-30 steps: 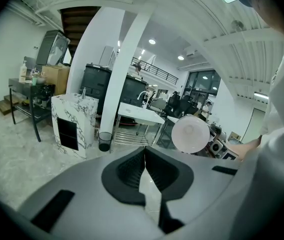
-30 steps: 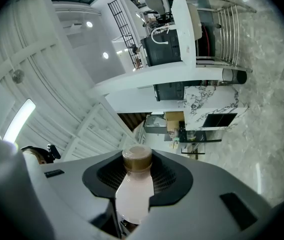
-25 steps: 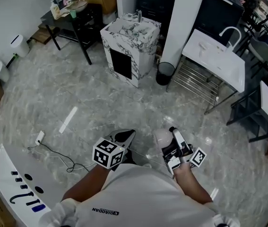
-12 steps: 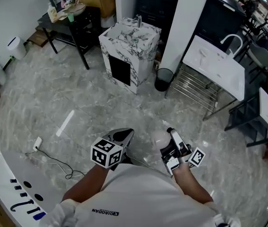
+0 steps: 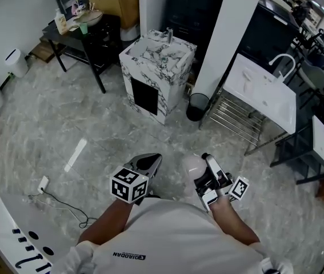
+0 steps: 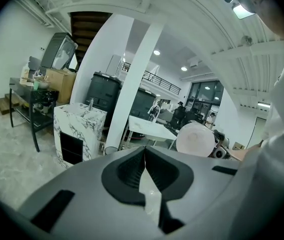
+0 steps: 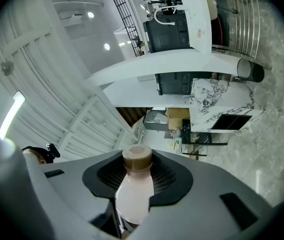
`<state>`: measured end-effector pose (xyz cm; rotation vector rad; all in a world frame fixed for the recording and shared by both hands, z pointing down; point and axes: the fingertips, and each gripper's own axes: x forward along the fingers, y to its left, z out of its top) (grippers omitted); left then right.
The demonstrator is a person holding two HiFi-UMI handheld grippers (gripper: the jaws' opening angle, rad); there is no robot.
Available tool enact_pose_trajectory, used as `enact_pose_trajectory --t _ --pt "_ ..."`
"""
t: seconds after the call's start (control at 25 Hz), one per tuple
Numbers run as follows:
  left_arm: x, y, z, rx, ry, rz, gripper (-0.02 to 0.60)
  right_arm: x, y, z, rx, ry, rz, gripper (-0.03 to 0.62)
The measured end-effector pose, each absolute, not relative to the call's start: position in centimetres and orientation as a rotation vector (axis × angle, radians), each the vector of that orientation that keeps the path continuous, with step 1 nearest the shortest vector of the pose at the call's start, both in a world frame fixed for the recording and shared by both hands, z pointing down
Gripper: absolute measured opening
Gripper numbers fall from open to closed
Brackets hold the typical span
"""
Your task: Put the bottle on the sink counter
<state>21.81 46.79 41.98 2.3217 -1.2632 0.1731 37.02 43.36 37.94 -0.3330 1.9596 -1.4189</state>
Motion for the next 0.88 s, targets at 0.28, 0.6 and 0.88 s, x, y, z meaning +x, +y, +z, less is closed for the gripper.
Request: enact_pose_trajectory --t 0.28,0.6,0.88 --pt "18.6 43.2 42.0 2.365 -1.194 0.206 0.015 33.3 40.2 38.3 -0.385 1.928 -1.408 0.152" --pt "13.2 39.1 42.8 2.397 -1.168 0.223 0.015 29.5 37.7 39.9 -0.45 1.884 -1.391 0.152" --pt "10.0 38.6 43.4 2.381 -1.162 0.184 0.015 25.5 37.0 40.4 -0.451 1.912 -1.441 0.152"
